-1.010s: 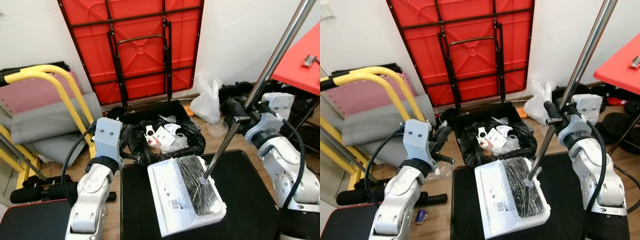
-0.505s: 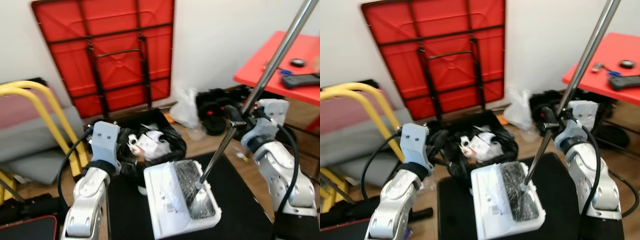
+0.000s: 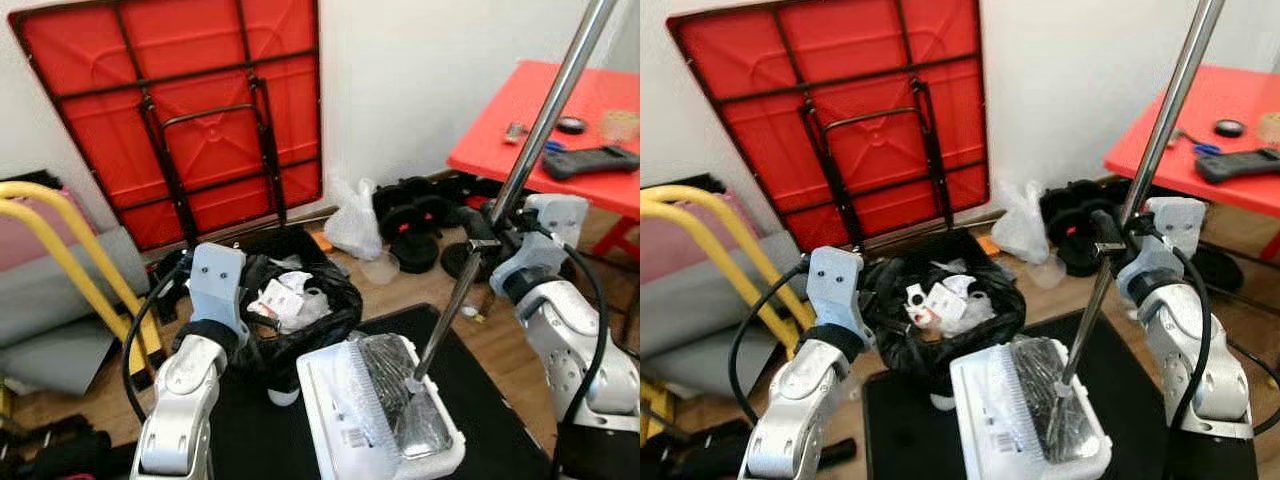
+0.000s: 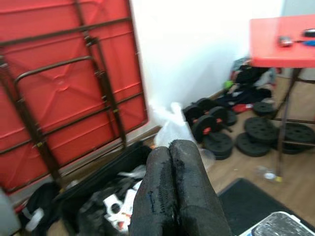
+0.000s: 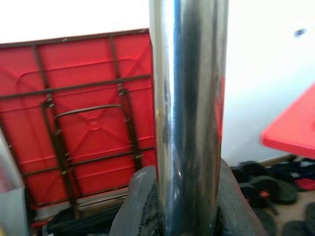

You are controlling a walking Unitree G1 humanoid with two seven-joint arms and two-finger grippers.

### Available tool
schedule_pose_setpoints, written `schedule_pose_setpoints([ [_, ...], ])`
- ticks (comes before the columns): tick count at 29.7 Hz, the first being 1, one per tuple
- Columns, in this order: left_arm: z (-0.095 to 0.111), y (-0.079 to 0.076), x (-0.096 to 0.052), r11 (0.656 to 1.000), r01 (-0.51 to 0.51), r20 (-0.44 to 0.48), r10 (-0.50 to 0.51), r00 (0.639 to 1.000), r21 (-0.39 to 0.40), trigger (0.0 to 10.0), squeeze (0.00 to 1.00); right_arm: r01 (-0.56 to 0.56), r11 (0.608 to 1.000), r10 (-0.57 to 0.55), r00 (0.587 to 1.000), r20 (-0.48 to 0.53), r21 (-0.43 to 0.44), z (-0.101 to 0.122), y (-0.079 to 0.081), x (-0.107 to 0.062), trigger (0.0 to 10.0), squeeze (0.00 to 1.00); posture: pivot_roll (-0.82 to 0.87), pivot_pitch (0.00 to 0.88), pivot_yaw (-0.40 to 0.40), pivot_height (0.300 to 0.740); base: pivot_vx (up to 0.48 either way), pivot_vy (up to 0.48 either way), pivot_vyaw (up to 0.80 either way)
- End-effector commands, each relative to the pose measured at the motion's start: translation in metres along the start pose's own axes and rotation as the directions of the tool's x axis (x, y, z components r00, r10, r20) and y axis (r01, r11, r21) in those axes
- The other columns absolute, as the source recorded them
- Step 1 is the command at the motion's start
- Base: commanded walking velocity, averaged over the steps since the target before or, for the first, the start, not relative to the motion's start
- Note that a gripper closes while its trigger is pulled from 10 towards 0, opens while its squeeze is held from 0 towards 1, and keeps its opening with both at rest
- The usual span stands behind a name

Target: Sweep floor

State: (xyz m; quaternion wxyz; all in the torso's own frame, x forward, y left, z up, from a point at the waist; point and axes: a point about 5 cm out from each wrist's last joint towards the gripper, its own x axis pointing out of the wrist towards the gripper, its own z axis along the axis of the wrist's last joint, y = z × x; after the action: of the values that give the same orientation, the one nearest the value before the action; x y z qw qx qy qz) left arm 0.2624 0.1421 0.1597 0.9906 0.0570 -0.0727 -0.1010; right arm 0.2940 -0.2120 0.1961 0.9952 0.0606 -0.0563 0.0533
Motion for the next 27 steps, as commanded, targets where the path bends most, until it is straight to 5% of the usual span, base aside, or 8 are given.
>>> schedule_pose_setpoints([
  [1,-0.0030,0.0004,-0.0002,1.000,-0.015,-0.010,0.015,1.000,-0.002,10.0,0.00,-0.038,0.999,0.036,0.997,0.071,0.019,0.0140,0.0072,0.0029,10.0,0.00,-0.13,0.000,-0.014,0.740,0.311,0.000,0.00],
  [27,-0.0042,-0.0055,0.0013,1.000,0.004,-0.003,-0.004,1.000,-0.007,10.0,0.00,-0.058,0.998,0.055,0.996,0.073,0.035,0.0141,0.0079,0.0039,10.0,0.00,-0.14,0.000,-0.017,0.740,0.326,0.000,0.00],
])
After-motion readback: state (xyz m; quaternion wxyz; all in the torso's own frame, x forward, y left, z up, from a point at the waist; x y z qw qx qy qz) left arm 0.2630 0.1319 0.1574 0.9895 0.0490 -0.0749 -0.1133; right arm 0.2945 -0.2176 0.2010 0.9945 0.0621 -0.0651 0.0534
